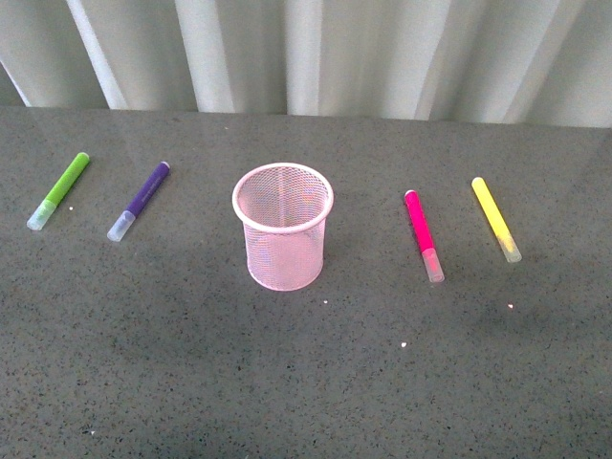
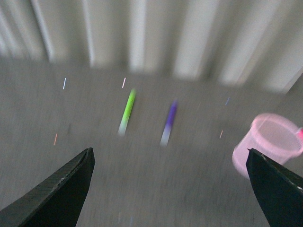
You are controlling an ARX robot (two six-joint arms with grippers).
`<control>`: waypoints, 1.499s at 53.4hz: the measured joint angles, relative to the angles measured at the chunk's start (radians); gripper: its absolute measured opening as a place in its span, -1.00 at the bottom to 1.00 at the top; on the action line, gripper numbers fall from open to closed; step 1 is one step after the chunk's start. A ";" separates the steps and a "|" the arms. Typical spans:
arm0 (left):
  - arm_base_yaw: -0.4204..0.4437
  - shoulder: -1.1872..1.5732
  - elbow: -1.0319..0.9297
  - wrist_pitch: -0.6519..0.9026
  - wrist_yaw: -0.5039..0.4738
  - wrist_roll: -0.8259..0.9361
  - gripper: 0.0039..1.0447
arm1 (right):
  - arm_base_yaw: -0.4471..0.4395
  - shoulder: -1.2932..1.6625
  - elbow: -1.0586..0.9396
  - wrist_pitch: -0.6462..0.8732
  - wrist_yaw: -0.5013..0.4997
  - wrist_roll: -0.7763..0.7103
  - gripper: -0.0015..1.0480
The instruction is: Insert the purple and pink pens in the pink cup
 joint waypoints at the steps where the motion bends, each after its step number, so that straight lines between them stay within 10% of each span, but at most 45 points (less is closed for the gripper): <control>1: -0.009 0.080 0.051 -0.087 -0.045 -0.038 0.88 | 0.000 0.000 0.000 0.000 0.000 0.000 0.87; 25: 0.040 0.942 0.573 0.297 0.105 -0.001 0.88 | 0.000 0.000 0.000 0.000 0.000 0.000 0.87; 51: -0.028 1.788 1.288 -0.160 0.197 0.296 0.88 | 0.000 0.000 0.000 0.000 0.000 0.000 0.87; 80: -0.044 2.059 1.412 -0.190 0.207 0.360 0.88 | 0.000 0.000 0.000 0.000 0.000 0.000 0.87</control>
